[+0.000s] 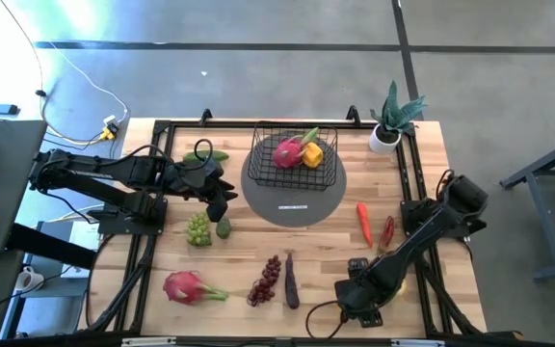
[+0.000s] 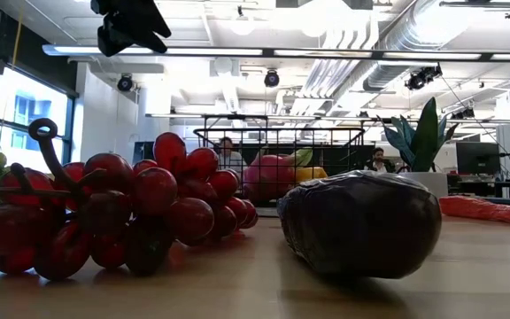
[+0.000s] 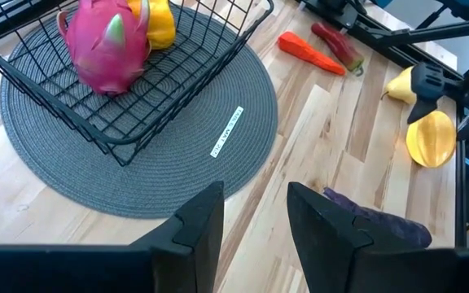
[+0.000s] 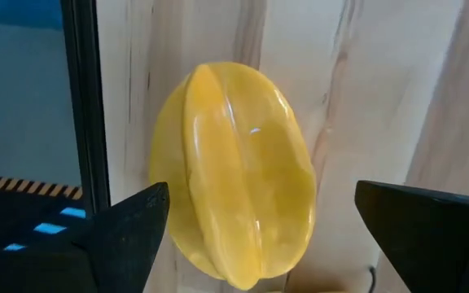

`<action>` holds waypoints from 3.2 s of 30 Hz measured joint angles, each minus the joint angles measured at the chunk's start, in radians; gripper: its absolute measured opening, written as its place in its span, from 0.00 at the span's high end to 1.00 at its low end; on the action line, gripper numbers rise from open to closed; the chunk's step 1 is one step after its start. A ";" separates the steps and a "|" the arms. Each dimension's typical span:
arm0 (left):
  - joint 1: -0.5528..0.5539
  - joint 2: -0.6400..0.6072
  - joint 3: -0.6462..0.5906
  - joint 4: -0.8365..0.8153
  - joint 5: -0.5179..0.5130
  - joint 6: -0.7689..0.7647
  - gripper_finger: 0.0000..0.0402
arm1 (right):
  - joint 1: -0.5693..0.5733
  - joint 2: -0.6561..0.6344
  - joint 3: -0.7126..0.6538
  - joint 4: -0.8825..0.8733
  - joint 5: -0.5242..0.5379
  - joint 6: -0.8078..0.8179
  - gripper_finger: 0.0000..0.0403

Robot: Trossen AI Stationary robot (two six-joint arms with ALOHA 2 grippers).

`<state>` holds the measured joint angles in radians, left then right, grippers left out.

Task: Build produce basket
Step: Put the star fruit into the wire basket

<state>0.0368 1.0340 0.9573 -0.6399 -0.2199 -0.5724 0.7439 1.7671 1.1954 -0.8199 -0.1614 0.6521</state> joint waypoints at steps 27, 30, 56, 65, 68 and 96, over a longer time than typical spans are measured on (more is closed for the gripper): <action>0.000 0.000 0.000 -0.046 0.001 0.019 0.69 | -0.064 0.028 0.000 0.002 -0.138 -0.002 0.36; 0.000 0.000 0.000 -0.046 0.001 0.033 0.69 | -0.064 0.028 0.000 0.002 -0.142 0.002 0.41; 0.000 0.000 0.000 -0.046 0.000 0.034 0.69 | -0.064 0.026 0.002 0.010 -0.138 0.031 0.61; 0.000 0.000 0.000 -0.045 0.000 0.034 0.69 | -0.064 -0.001 0.002 0.046 -0.095 0.076 0.61; 0.000 0.000 0.000 -0.045 0.000 0.034 0.69 | -0.069 -0.018 0.002 0.055 -0.070 0.098 0.61; 0.000 -0.001 0.000 -0.044 -0.012 0.072 0.69 | -0.385 -0.099 0.001 0.354 0.173 0.228 0.61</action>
<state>0.0372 1.0332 0.9569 -0.6838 -0.2321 -0.5007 0.3590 1.6680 1.1961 -0.4660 0.0119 0.8801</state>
